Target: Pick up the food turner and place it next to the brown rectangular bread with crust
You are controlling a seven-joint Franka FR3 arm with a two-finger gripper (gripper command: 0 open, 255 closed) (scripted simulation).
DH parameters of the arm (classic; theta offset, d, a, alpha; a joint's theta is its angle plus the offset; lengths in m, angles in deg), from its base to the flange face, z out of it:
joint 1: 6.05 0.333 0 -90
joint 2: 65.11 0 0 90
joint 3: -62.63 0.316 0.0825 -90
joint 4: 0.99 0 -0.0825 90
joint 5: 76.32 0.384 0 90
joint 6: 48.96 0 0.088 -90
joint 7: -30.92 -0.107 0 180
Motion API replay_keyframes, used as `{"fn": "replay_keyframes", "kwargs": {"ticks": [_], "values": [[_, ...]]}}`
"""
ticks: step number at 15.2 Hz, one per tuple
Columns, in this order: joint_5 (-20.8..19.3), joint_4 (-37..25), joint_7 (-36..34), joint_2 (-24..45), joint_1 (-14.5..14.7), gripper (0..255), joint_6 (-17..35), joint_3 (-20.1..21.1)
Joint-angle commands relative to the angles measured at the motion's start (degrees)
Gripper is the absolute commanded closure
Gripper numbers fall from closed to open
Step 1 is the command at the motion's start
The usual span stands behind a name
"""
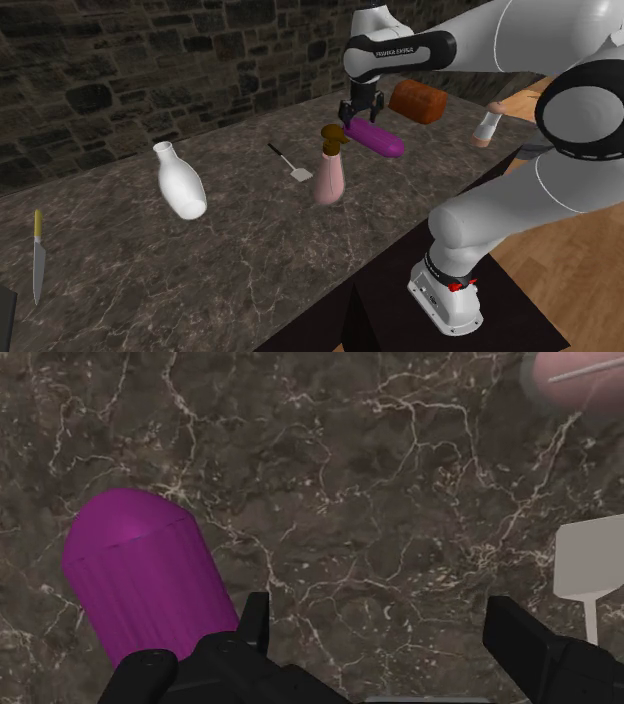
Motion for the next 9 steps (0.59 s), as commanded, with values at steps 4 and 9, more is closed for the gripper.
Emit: {"fn": "replay_keyframes", "kwargs": {"ticks": [4, 9], "values": [[0.2, -3.2, -1.9, 8.5, 1.5, 0, 5.6, 2.9], [-1.0, -8.0, -4.1, 17.6, 2.9, 0, 10.0, 5.7]]}}
